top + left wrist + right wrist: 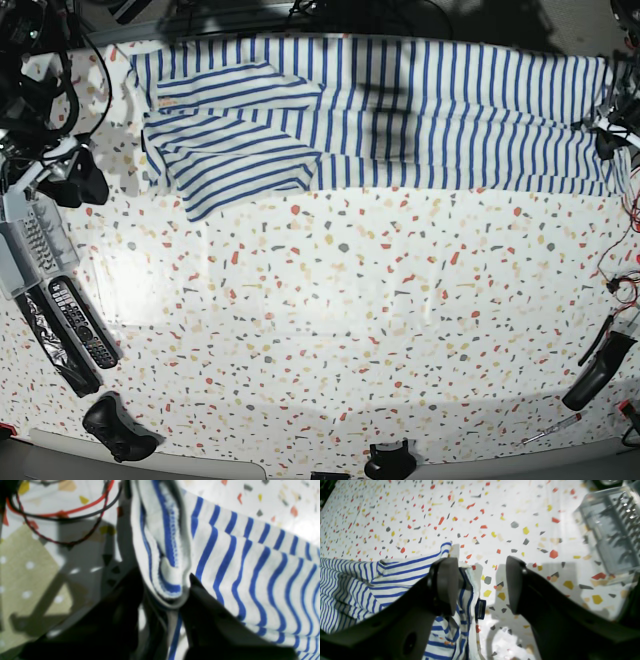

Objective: Layout the t-shirt on the table in an organized manner, then fold the t-shirt properly
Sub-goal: 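Release the folded edge and raise both grippers, then grasp the shirt's side section with the left gripper and fold it inward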

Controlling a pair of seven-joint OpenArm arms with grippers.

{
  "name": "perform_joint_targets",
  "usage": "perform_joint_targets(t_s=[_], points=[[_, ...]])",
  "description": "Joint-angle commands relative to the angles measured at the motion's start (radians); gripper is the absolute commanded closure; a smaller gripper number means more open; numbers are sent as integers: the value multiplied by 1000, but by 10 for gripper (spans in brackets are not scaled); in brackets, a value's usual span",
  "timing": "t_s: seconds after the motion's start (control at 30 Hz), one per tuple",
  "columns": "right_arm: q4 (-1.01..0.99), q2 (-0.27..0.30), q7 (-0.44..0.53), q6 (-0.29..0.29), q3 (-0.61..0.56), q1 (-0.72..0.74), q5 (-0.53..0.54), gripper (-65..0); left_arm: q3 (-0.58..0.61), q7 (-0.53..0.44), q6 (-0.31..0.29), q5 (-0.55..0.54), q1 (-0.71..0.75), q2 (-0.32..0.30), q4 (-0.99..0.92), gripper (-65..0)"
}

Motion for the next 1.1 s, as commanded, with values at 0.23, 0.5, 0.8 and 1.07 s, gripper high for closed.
perform_joint_targets(t_s=[0.23, 0.5, 0.8, 1.07], points=[[17, 19, 33, 9, -66, 7, 11, -295, -6, 143, 98, -40, 100, 62, 415, 0], [17, 19, 54, 10, -112, 14, 8, -295, 61, 187, 59, -158, 188, 243, 586, 0], [17, 19, 55, 10, -112, 18, 8, -295, 372, 135, 56, -185, 193, 267, 586, 0], [17, 19, 54, 10, -112, 18, 8, -295, 532, 56, 148, -51, 193, 267, 585, 0]])
